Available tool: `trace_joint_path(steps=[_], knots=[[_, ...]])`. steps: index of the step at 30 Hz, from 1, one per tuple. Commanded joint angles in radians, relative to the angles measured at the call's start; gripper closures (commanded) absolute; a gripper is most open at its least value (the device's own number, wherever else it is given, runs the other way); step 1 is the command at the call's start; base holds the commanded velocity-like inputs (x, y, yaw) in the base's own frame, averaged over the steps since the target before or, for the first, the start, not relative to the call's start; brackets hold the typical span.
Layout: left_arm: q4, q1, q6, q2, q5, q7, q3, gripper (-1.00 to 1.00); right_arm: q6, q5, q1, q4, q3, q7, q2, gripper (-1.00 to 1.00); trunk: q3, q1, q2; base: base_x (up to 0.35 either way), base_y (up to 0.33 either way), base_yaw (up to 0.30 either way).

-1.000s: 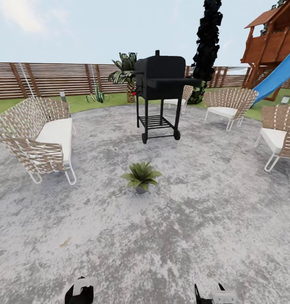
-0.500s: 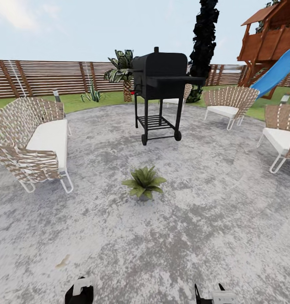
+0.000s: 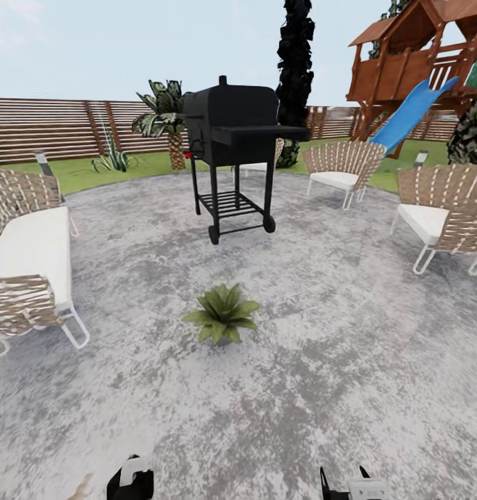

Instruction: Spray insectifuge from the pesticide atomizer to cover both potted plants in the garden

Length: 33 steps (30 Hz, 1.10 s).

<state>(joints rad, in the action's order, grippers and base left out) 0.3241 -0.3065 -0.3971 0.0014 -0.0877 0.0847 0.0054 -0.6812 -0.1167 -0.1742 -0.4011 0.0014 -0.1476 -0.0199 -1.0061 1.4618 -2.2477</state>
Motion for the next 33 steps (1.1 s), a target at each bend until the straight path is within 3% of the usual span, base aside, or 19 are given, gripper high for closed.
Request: trace_joint_path(steps=[1, 8, 30, 33], knots=[[0.0, 0.0, -0.003, 0.0, -0.009, -0.001, -0.002, 1.0, -0.001, -0.011, -0.001, 0.001, 0.0, -0.009, 0.0, -1.0, -0.001, 0.0, 0.0, 0.212, 0.241, -0.288], [0.0, 0.0, -0.003, 0.0, -0.009, -0.002, -0.002, 1.0, -0.001, -0.011, -0.001, 0.001, 0.0, -0.009, 0.0, -1.0, -0.001, 0.0, 0.0, 0.177, 0.269, -0.253], [0.0, 0.0, -0.003, 0.0, -0.009, -0.002, -0.002, 1.0, -0.001, -0.011, -0.001, 0.001, 0.0, -0.009, 0.005, -1.0, -0.001, 0.0, 0.0, 0.152, 0.282, -0.008], [0.0, 0.0, -0.003, 0.0, -0.009, -0.002, -0.002, 1.0, -0.001, -0.011, -0.001, 0.001, 0.0, -0.009, 0.005, -1.0, 0.001, 0.0, 0.0, 0.106, 0.283, -0.247]])
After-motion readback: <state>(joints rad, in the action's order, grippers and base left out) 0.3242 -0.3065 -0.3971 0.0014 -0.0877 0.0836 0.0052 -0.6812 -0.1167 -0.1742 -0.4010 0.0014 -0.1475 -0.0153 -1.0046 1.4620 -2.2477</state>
